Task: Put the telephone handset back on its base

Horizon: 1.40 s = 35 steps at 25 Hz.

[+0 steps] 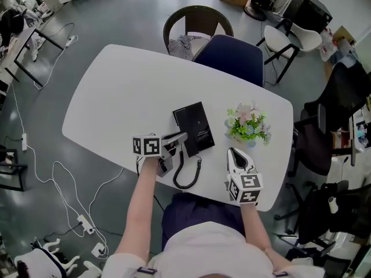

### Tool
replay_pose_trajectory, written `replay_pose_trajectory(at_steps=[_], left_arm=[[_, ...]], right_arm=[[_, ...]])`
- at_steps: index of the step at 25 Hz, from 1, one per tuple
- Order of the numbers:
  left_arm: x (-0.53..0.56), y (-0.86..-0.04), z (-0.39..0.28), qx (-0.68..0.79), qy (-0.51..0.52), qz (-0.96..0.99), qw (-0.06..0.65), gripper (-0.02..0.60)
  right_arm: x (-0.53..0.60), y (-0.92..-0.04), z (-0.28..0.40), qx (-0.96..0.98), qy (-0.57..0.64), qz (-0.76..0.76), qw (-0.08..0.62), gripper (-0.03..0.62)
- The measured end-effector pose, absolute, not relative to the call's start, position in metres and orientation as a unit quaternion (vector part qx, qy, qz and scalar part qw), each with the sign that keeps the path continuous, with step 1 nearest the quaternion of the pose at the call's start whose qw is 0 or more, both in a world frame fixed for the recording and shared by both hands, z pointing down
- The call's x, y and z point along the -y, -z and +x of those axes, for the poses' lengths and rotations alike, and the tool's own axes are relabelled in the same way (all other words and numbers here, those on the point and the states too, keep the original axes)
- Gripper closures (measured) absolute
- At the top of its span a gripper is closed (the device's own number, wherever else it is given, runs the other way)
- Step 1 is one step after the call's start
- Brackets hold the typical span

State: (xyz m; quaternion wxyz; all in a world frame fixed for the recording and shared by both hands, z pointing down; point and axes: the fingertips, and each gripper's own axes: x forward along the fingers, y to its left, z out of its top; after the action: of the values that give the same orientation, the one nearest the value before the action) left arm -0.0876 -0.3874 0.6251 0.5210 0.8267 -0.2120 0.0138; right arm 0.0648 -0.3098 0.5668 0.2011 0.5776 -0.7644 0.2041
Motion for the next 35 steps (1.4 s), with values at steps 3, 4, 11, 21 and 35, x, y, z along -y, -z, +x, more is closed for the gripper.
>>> replay_pose_trajectory(at_steps=[3, 4, 11, 21, 35], left_arm=[[0.390, -0.629, -0.089, 0.213, -0.001, 0.822, 0.528, 0.503], [0.391, -0.631, -0.089, 0.213, 0.001, 0.821, 0.530, 0.503], [0.395, -0.638, -0.090, 0.206, 0.001, 0.819, 0.536, 0.500], [0.397, -0.643, -0.090, 0.185, 0.019, 0.810, 0.556, 0.494], [0.402, -0.651, -0.102, 0.301, 0.021, 0.785, 0.540, 0.419]], right_arm=[[0.310, -0.568, 0.065, 0.764, -0.205, 0.578, 0.203, 0.557], [0.311, -0.568, 0.064, 0.764, -0.205, 0.577, 0.204, 0.557], [0.313, -0.569, 0.065, 0.764, -0.206, 0.575, 0.209, 0.557], [0.316, -0.574, 0.062, 0.767, -0.209, 0.569, 0.211, 0.557], [0.306, -0.567, 0.058, 0.777, -0.203, 0.563, 0.194, 0.557]])
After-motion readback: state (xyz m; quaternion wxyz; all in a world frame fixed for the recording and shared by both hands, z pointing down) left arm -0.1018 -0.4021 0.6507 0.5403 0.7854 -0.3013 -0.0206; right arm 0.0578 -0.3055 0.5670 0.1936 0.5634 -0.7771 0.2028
